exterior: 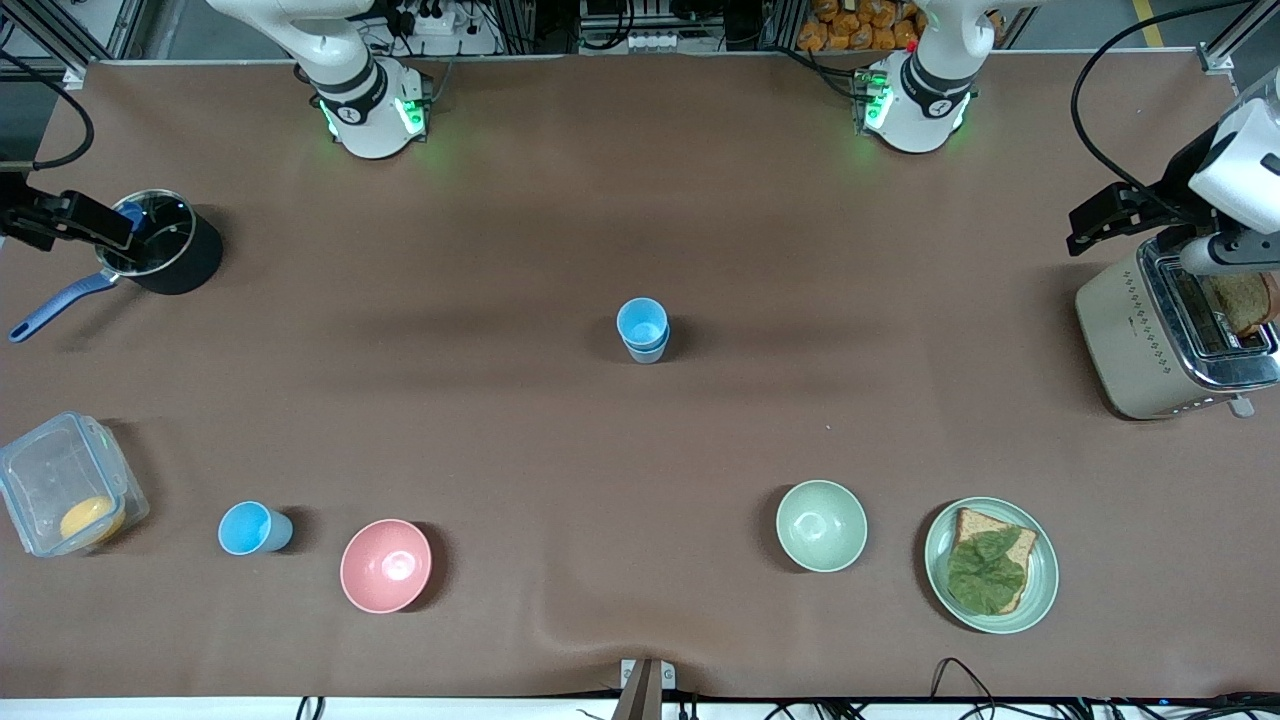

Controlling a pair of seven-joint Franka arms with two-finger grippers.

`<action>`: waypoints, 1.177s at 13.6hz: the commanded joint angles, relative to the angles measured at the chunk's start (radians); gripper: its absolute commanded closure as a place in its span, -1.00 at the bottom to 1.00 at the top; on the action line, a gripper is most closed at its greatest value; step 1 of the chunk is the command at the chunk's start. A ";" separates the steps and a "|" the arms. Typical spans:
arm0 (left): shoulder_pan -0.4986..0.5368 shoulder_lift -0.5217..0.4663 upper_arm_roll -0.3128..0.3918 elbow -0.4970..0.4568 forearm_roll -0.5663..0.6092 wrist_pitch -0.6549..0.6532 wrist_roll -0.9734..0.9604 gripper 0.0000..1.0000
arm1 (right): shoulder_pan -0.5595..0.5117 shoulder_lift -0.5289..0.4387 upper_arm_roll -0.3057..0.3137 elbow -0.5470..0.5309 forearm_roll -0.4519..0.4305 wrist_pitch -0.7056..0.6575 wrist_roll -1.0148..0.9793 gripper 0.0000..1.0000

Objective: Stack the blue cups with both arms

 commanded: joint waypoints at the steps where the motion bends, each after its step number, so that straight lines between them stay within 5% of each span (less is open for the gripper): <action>1: -0.001 -0.006 -0.001 0.008 -0.007 -0.012 -0.002 -1.00 | 0.012 -0.004 -0.001 -0.004 -0.026 0.002 -0.005 -1.00; 16: -0.002 -0.015 -0.006 0.011 -0.010 -0.015 -0.004 -1.00 | 0.033 -0.001 -0.001 -0.002 -0.045 0.003 0.008 -1.00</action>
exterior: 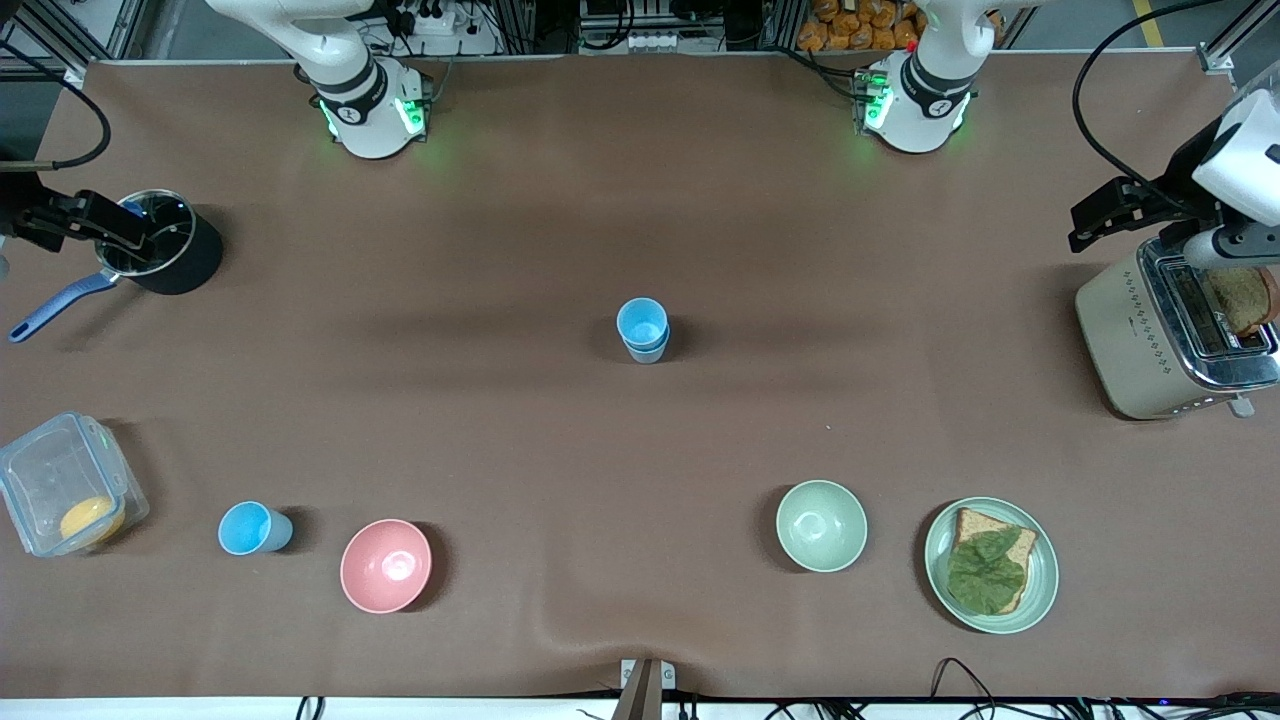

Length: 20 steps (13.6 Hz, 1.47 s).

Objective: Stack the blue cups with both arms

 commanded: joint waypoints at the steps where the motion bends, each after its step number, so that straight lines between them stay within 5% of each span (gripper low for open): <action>1: -0.003 -0.011 -0.002 0.004 -0.010 -0.013 -0.004 -1.00 | 0.010 -0.002 -0.001 -0.002 -0.027 0.005 0.007 -1.00; 20: 0.003 -0.017 0.007 0.034 -0.004 -0.030 0.016 -1.00 | 0.033 0.000 -0.001 -0.002 -0.045 0.003 0.009 -1.00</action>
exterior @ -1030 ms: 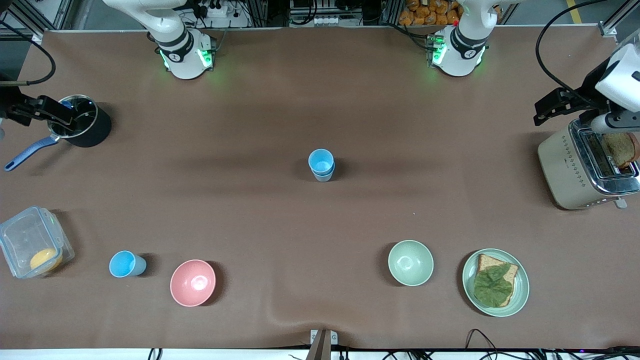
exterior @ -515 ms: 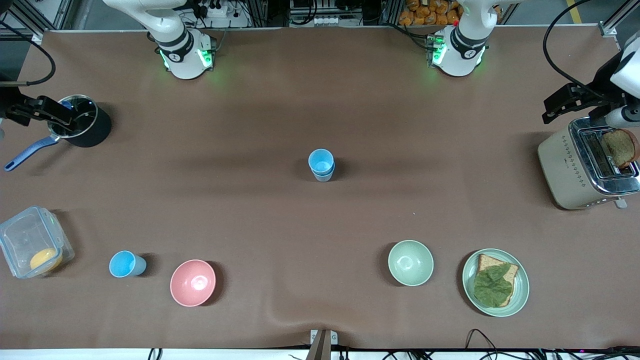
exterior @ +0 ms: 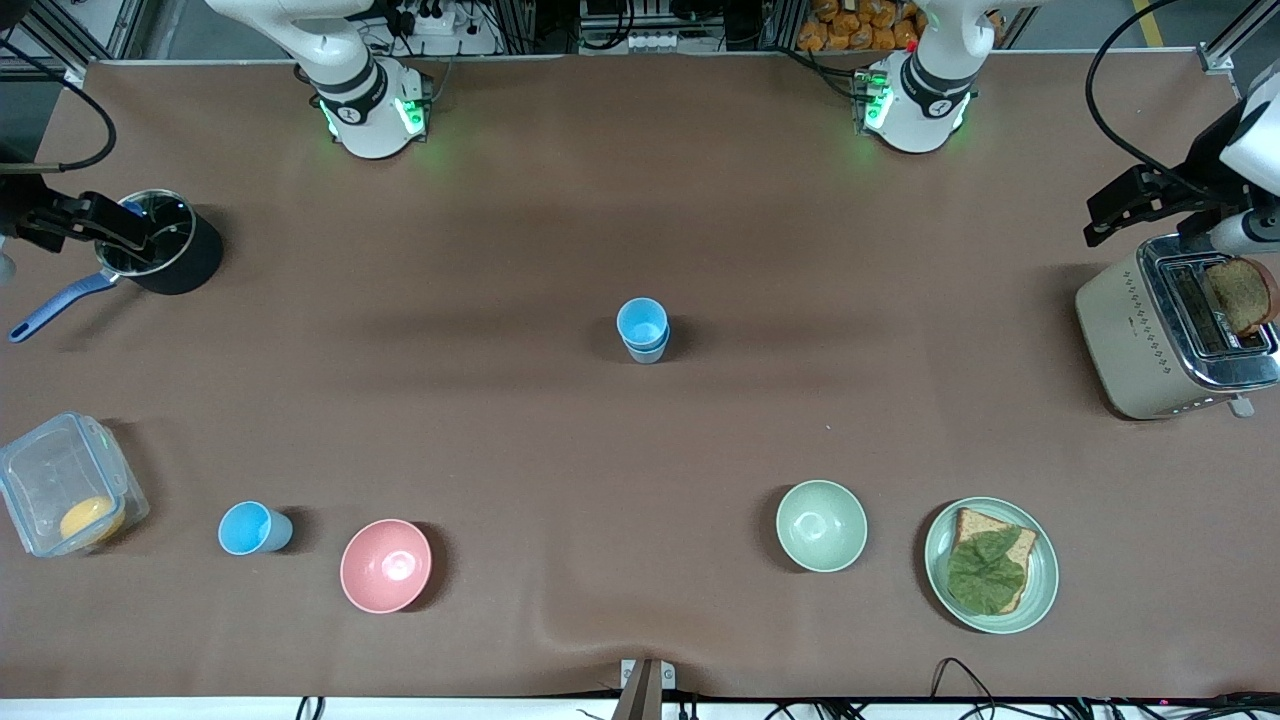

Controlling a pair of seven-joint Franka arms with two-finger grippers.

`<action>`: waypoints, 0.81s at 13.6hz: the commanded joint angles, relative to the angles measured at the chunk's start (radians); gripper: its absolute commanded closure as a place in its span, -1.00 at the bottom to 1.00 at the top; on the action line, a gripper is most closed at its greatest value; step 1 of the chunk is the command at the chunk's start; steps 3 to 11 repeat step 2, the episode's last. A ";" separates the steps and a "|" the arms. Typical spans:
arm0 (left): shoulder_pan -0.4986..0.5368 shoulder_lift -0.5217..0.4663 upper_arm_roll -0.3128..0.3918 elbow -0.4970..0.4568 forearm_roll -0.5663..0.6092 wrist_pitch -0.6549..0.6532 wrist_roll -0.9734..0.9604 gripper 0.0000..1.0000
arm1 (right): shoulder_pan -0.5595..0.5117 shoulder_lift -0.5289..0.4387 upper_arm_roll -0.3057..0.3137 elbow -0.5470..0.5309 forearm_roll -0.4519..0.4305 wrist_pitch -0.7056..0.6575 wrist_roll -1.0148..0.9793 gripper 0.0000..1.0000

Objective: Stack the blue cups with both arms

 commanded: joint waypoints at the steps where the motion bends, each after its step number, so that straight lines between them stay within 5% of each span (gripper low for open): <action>1: 0.001 -0.005 0.000 0.008 -0.004 -0.020 0.016 -1.00 | 0.021 -0.001 -0.001 -0.001 -0.031 0.003 0.009 -1.00; 11: 0.001 -0.005 0.000 0.008 -0.004 -0.020 0.016 -1.00 | 0.019 -0.001 -0.001 -0.003 -0.031 0.003 0.009 -1.00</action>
